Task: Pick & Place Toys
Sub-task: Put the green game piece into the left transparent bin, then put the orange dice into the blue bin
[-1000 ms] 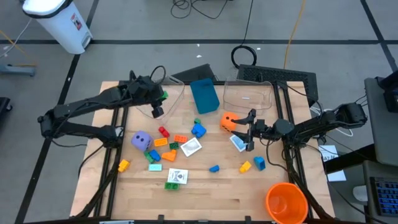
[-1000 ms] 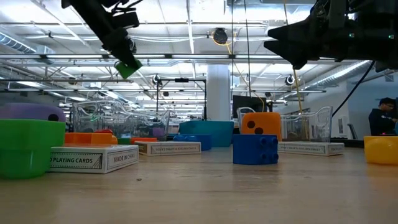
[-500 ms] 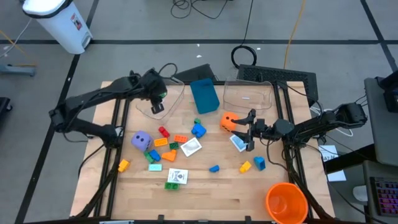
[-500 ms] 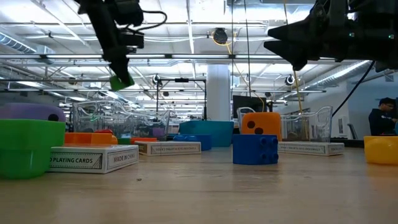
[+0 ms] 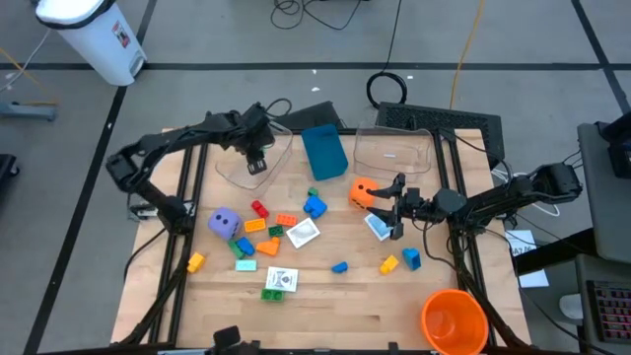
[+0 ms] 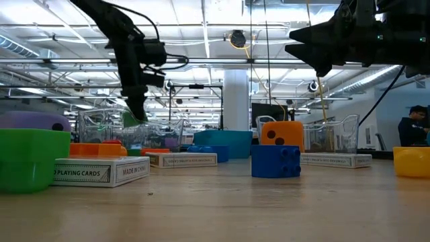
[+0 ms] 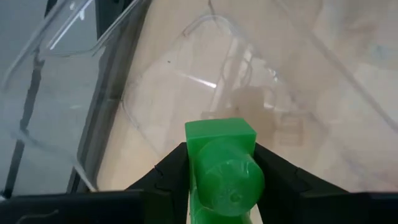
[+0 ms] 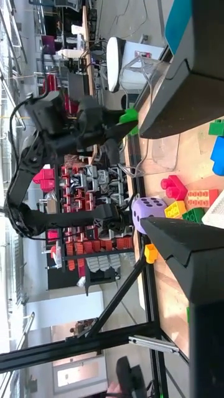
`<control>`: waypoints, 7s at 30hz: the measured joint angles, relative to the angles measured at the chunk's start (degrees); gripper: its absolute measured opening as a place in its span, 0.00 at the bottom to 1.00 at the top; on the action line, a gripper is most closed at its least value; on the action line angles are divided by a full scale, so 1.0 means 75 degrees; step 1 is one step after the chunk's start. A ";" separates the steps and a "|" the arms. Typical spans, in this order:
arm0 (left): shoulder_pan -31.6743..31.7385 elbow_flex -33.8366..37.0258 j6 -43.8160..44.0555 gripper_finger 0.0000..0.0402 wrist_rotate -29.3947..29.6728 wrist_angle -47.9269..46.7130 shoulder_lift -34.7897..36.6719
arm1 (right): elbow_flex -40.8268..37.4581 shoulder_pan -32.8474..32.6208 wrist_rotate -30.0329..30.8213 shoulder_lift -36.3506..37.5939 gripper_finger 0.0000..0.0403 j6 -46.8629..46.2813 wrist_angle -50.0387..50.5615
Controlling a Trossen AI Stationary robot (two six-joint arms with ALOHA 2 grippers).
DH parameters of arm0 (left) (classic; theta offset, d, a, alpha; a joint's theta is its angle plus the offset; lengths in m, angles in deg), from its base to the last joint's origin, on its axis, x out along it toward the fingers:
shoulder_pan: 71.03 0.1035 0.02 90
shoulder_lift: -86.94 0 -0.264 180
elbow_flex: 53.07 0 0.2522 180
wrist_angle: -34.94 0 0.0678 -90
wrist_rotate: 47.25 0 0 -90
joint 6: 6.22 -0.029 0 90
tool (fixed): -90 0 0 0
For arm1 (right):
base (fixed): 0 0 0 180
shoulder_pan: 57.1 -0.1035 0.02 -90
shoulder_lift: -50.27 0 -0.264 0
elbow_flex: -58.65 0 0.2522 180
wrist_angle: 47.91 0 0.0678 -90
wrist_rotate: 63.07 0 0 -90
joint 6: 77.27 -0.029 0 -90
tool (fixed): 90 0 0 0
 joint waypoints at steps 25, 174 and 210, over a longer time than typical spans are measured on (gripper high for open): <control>-0.0127 -0.2486 -0.2254 0.39 0.0217 -0.0664 -0.2905 | 0.0000 0.0000 0.0012 -0.0003 0.52 0.0078 0.0230; -0.4371 0.4864 0.1540 0.46 -0.0599 1.1224 0.2983 | 0.5651 0.1606 0.0169 -0.1151 0.77 -0.1095 1.2163; -0.4371 0.4861 0.1558 0.46 -0.0596 1.1171 0.2983 | 0.4102 0.2385 -0.0586 -0.1154 0.99 -0.1349 1.0761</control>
